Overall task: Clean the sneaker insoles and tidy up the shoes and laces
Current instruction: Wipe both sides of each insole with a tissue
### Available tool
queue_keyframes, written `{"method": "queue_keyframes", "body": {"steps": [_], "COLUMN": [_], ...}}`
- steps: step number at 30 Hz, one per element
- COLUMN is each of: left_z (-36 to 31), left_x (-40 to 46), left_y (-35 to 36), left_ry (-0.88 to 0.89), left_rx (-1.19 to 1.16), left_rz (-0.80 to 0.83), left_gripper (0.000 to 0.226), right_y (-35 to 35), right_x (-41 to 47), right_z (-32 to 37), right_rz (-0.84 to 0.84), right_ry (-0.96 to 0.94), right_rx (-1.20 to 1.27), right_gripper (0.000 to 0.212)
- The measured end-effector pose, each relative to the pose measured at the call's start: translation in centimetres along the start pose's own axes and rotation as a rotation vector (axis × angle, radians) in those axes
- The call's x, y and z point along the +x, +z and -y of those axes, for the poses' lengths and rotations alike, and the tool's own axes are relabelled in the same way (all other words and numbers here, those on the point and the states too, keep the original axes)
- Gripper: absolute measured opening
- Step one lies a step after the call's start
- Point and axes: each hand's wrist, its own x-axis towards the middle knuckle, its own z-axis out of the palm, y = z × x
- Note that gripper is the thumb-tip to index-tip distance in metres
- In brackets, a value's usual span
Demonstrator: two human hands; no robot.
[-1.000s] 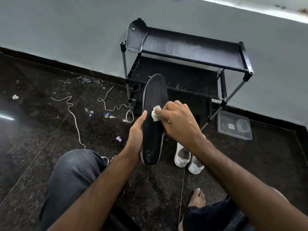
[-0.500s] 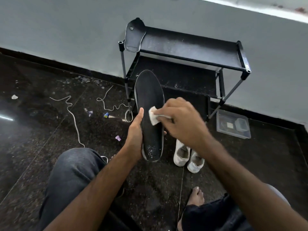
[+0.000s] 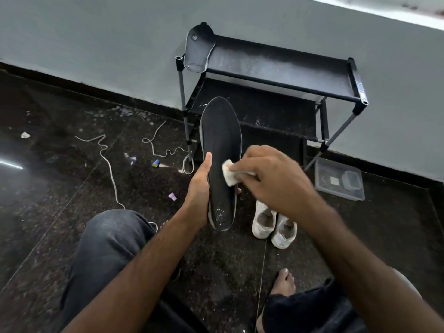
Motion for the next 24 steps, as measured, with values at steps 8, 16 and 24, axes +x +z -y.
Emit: {"method": "queue_keyframes", "body": {"steps": [8, 16, 24], "left_z": [-0.2, -0.2, -0.2], "left_x": [0.7, -0.2, 0.4], "left_y": [-1.0, -0.2, -1.1], "left_ry": [0.014, -0.020, -0.001], "left_rx": [0.013, -0.046, -0.017], "left_rz": [-0.001, 0.090, 0.001], "left_gripper": [0.066, 0.055, 0.068], "right_y": [1.5, 1.4, 2.3], "right_x": [-4.6, -0.5, -1.6], "right_z": [-0.1, 0.0, 1.3], "right_rz": [0.894, -0.079, 0.675], "right_ry": [0.074, 0.078, -0.039], "right_rx": [-0.283, -0.040, -0.129], "right_gripper": [0.019, 0.018, 0.012]}}
